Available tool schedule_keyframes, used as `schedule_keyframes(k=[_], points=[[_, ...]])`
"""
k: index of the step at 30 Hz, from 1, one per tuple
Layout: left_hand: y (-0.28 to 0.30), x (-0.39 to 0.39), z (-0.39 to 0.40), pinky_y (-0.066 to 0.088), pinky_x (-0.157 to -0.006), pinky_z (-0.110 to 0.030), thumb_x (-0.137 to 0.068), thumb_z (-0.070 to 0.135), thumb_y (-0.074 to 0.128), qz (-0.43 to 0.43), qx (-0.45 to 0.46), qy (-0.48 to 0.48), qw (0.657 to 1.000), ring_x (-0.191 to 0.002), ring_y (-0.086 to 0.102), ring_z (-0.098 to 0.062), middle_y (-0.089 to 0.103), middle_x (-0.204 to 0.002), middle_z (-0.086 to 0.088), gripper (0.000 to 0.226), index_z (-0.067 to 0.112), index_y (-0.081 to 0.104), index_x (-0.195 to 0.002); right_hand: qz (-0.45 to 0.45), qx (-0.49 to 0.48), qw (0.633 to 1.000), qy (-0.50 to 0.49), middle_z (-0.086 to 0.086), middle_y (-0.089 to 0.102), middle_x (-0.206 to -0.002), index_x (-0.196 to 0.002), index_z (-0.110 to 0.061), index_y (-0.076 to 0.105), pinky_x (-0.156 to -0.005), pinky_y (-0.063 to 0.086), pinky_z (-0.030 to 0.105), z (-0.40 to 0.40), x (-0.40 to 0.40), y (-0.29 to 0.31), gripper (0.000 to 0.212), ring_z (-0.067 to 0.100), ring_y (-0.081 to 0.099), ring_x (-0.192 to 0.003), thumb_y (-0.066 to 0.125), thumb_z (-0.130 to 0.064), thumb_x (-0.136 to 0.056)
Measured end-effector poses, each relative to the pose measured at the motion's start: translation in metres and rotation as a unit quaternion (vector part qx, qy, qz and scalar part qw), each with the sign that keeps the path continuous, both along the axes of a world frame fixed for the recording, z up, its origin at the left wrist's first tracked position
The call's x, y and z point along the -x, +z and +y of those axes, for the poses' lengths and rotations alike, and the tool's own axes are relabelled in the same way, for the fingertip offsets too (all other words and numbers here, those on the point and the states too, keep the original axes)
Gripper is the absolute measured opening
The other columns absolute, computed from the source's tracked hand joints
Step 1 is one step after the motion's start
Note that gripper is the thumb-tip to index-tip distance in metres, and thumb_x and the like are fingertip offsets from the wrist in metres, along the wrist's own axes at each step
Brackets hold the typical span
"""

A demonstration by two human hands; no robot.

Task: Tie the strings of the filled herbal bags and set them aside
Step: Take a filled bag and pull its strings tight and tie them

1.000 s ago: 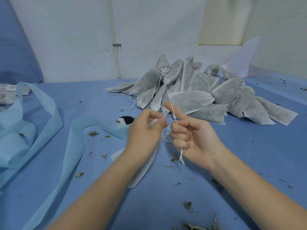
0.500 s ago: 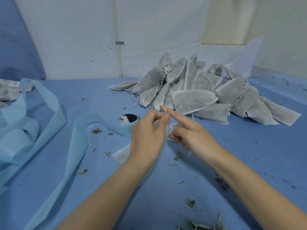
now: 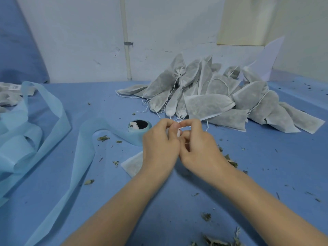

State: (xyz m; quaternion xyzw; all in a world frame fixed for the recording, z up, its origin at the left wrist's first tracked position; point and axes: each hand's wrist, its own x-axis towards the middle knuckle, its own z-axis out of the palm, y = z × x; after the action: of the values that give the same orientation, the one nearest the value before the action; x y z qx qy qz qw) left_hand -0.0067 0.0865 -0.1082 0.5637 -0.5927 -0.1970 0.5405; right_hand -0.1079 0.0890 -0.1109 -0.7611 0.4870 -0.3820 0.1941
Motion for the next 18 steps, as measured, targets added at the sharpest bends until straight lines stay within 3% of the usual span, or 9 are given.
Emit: schedule_keyframes(k=[5, 8, 10, 12, 18], points=[[0.002, -0.005, -0.001, 0.034, -0.064, 0.000, -0.094, 0.018, 0.052, 0.045, -0.004, 0.024, 0.999, -0.067, 0.050, 0.018, 0.056, -0.067, 0.020, 0.016, 0.021, 0.060, -0.081, -0.052, 0.055, 0.994, -0.078, 0.003, 0.059, -0.063, -0.090, -0.024, 0.030, -0.058, 0.038, 0.019, 0.000, 0.002, 0.008, 0.028, 0.008, 0.053, -0.058, 0.053, -0.009, -0.091], [0.003, -0.006, 0.002, 0.036, -0.065, -0.003, -0.094, 0.019, 0.053, 0.082, -0.016, 0.002, 0.997, -0.072, 0.055, 0.008, 0.062, -0.073, 0.018, 0.021, 0.028, 0.058, -0.075, -0.094, -0.017, 0.993, -0.066, -0.010, 0.052, -0.054, -0.084, -0.028, 0.045, -0.055, 0.036, 0.011, -0.001, 0.010, 0.012, 0.019, -0.001, 0.049, -0.053, 0.062, -0.022, -0.089], [0.003, -0.007, 0.002, 0.038, -0.065, -0.006, -0.093, 0.019, 0.054, 0.106, -0.023, -0.018, 0.994, -0.074, 0.056, 0.002, 0.064, -0.075, 0.015, 0.022, 0.028, 0.060, -0.074, -0.148, -0.092, 0.984, -0.047, -0.016, 0.047, -0.047, -0.083, -0.026, 0.061, -0.051, 0.032, 0.011, -0.005, 0.016, 0.012, 0.007, -0.001, 0.045, -0.048, 0.066, -0.028, -0.087], [0.003, -0.008, 0.003, 0.041, -0.066, -0.010, -0.092, 0.018, 0.056, 0.134, -0.027, -0.031, 0.990, -0.072, 0.057, 0.001, 0.064, -0.071, 0.014, 0.022, 0.027, 0.063, -0.073, -0.173, -0.135, 0.975, -0.030, -0.014, 0.046, -0.053, -0.081, -0.023, 0.072, -0.055, 0.033, 0.015, -0.008, 0.021, 0.012, 0.010, 0.001, 0.040, -0.049, 0.068, -0.031, -0.086], [0.002, -0.006, 0.006, 0.040, -0.071, -0.014, -0.089, 0.017, 0.059, 0.110, -0.007, -0.083, 0.990, -0.072, 0.054, 0.001, 0.063, -0.073, 0.012, 0.017, 0.024, 0.070, -0.078, -0.154, -0.144, 0.977, -0.022, -0.017, 0.060, -0.057, -0.082, -0.023, 0.077, -0.049, 0.031, 0.006, -0.010, 0.031, 0.018, 0.017, -0.003, 0.043, -0.048, 0.072, -0.039, -0.079]])
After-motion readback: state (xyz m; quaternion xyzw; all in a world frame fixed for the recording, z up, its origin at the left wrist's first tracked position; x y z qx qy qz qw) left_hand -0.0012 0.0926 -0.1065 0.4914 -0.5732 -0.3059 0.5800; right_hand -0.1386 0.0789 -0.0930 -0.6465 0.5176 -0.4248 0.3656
